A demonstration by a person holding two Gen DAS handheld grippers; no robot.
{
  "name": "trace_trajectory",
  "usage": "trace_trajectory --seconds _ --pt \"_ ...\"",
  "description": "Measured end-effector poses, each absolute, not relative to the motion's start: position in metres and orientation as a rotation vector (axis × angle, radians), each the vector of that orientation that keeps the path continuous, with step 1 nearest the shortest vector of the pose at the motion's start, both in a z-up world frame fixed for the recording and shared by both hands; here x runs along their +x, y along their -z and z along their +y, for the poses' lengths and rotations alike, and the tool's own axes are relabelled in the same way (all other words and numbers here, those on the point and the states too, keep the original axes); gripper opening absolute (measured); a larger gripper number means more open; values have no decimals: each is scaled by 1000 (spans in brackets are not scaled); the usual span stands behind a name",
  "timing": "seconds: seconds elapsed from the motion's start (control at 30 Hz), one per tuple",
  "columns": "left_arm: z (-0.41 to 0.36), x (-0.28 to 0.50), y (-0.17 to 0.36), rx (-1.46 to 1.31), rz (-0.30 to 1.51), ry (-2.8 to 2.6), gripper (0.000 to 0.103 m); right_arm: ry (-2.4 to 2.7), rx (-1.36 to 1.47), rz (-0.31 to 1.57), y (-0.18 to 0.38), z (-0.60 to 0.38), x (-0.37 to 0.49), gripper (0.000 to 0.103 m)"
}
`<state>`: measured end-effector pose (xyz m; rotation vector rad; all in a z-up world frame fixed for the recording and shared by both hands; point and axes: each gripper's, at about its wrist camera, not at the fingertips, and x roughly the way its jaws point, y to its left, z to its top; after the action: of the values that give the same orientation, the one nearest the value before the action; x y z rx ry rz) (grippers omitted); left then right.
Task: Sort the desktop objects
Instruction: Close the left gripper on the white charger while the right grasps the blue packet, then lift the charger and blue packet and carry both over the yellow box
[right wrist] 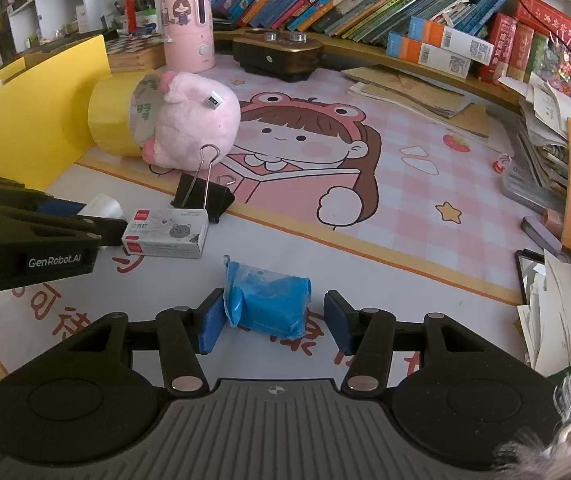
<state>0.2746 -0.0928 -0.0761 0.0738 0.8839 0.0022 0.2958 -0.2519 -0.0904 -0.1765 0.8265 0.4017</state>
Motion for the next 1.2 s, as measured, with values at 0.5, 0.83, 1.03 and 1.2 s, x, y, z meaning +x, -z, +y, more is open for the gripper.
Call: trace_trajectory --seconds 0.5,0.83,1.03,1.2 --pt "-72 237 8 -172 762 62 23 -412 -66 775 33 -274 282 36" --pt "-55 191 -25 -275 665 96 24 -448 -31 714 -4 -259 242 36" --pt "-41 165 -15 -301 697 112 24 -435 -70 748 2 -237 213 36" --pt "-24 139 -16 -306 695 139 24 -427 -78 750 1 -218 188 36"
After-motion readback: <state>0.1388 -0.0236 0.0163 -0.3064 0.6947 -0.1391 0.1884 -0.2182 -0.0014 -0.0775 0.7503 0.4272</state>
